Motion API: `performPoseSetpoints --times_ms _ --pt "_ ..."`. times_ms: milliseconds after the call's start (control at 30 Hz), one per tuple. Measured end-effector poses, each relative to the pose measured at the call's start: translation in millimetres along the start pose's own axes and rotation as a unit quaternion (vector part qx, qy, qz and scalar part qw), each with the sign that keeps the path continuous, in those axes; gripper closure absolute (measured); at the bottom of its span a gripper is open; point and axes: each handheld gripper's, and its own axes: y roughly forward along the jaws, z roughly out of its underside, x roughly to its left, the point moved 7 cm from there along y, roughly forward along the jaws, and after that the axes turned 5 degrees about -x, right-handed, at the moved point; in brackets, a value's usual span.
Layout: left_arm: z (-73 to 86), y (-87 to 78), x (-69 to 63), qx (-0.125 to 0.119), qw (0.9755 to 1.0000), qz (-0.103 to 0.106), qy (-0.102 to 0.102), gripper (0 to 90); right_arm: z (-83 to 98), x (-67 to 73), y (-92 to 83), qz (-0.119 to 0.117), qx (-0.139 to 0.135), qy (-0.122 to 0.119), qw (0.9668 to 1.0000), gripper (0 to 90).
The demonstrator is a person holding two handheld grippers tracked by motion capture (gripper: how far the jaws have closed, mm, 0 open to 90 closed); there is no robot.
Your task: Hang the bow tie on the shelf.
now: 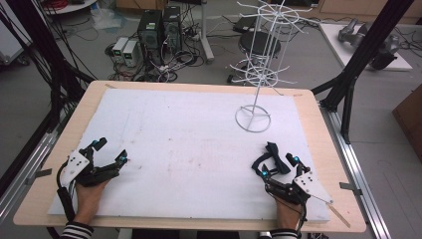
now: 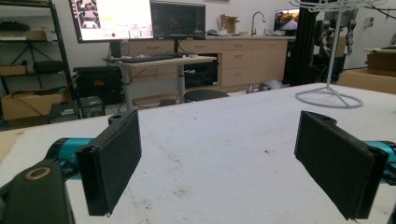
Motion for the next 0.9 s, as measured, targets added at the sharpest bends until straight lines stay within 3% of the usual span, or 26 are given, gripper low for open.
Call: performPoseSetpoints --times_ms 900 --pt "-0.2 -0.2 -0.3 -0.002 1.0 -0.004 0.003 15.1 0.2 -1.5 1.4 0.004 0.006 0.006 1.0 9.5"
